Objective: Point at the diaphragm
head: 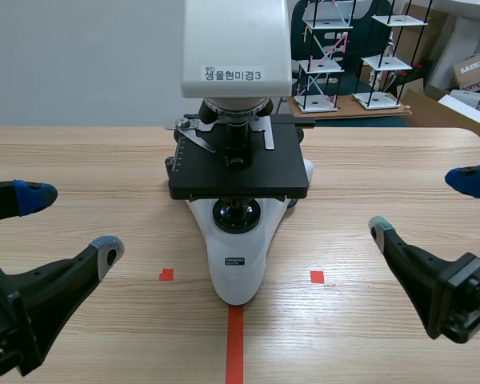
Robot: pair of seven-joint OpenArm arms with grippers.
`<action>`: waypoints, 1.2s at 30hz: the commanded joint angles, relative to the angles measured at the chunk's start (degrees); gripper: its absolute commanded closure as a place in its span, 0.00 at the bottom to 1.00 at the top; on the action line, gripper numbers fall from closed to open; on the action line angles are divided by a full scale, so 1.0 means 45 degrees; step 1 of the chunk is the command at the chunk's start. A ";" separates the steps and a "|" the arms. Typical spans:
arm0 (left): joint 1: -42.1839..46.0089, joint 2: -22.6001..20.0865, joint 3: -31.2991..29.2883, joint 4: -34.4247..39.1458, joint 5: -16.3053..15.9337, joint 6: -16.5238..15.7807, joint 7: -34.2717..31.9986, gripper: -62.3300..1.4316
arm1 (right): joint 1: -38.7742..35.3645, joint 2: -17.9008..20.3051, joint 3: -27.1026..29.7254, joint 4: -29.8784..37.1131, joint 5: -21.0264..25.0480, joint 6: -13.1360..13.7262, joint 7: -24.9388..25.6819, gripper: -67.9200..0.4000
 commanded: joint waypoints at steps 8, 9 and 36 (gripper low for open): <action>-0.0005 0.0097 -0.0049 0.0078 -0.0126 -0.0010 -0.0277 0.06 | 0.0015 0.0068 0.0097 0.0097 0.0141 -0.0053 0.0223 0.11; -0.0005 0.0097 -0.0049 0.0078 -0.0126 -0.0010 -0.0277 0.06 | 0.0015 0.0068 0.0097 0.0097 0.0141 -0.0053 0.0223 0.11; -0.0379 0.0097 0.1394 -0.2705 0.2584 0.0005 -0.4605 0.95 | 0.0015 0.0068 0.0097 0.0097 0.0141 -0.0053 -0.0194 0.11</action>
